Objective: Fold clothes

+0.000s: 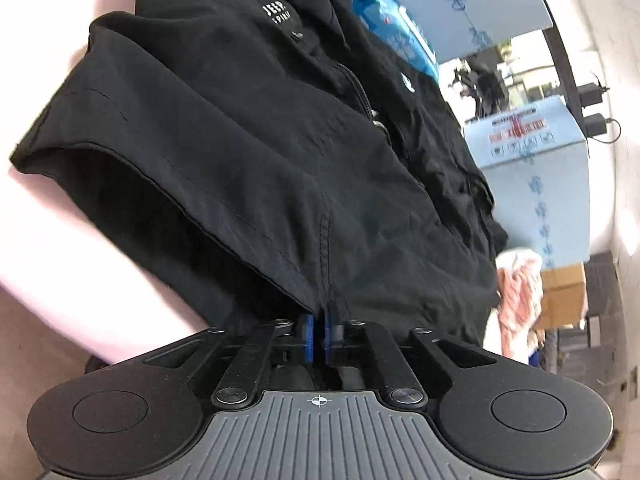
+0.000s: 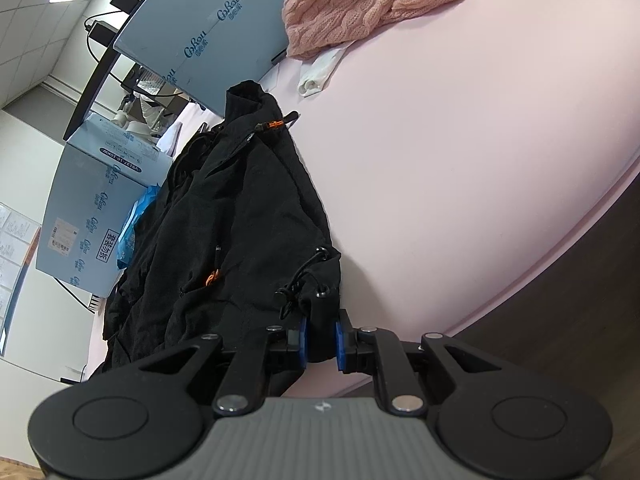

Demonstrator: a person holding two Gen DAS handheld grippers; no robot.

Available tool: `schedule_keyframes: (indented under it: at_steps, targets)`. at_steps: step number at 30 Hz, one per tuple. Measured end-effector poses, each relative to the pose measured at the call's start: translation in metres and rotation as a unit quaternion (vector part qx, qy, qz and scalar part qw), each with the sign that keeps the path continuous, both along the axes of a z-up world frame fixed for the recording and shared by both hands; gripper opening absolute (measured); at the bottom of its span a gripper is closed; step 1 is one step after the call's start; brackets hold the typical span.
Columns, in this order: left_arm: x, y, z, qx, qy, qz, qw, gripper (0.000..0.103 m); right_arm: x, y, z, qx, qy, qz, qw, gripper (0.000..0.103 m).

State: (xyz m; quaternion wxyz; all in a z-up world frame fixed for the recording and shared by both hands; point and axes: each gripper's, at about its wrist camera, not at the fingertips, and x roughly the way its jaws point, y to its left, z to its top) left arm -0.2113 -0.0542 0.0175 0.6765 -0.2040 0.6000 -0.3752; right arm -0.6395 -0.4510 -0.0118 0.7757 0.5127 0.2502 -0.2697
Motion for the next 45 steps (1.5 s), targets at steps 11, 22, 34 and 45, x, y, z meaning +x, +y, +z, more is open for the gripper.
schedule_keyframes:
  at_steps: [11, 22, 34, 45]
  targets:
    - [0.044, 0.002, -0.007, 0.077, -0.138, 0.061, 0.9855, 0.014, 0.003, 0.001, 0.002, -0.011, 0.014, 0.007, 1.0, 0.015]
    - [-0.002, 0.008, 0.011, -0.012, -0.055, -0.078, 0.9954, 0.03, 0.002, 0.004, 0.01, -0.012, -0.002, -0.003, 1.0, 0.015]
    - [-0.045, 0.018, -0.033, -0.043, 0.051, -0.023, 0.9975, 0.045, 0.014, -0.024, 0.051, -0.028, -0.085, 0.041, 0.995, 0.015]
    - [-0.058, 0.022, -0.039, -0.077, 0.064, 0.075, 0.9921, 0.059, 0.025, -0.048, 0.057, -0.04, -0.097, 0.082, 0.991, 0.014]
